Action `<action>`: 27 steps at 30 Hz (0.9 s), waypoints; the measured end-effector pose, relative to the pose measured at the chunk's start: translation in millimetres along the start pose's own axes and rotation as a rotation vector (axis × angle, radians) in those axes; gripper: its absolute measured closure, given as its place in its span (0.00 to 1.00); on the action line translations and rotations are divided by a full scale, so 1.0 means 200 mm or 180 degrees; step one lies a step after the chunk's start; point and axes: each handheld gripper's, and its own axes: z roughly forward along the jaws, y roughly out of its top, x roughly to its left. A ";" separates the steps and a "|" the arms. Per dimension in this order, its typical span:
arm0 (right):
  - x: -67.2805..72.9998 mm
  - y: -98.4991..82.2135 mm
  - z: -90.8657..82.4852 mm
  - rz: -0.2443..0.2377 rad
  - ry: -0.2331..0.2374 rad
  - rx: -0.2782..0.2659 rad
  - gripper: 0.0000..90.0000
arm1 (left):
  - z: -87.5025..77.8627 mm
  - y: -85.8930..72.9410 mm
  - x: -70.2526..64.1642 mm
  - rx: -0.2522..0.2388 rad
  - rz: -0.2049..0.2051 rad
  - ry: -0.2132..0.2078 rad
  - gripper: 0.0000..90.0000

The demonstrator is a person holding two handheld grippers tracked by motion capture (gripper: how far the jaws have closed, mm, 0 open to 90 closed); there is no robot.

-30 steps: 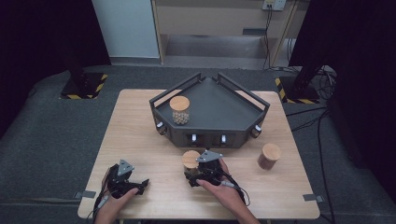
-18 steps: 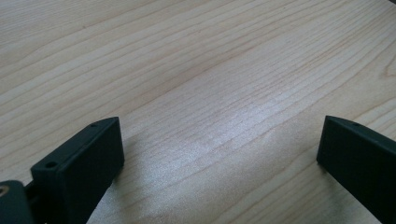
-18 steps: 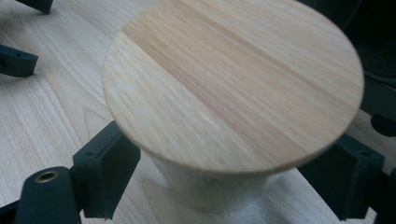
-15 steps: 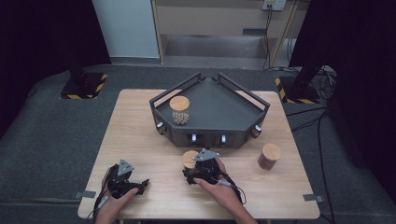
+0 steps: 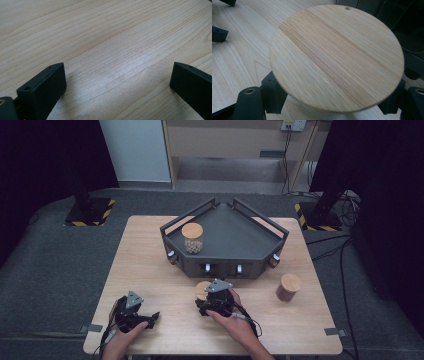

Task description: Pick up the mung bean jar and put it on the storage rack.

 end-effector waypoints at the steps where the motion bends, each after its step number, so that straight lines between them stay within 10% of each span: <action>1: 0.00 0.00 0.00 -0.0004 0.0008 0.0005 0.28 | 0.00 0.00 0.00 0.0000 -0.0001 0.0001 0.00; 27: 0.01 0.05 -0.17 -0.0182 0.0034 -0.0052 0.28 | 0.00 0.00 -0.01 -0.0001 -0.0024 0.0025 0.00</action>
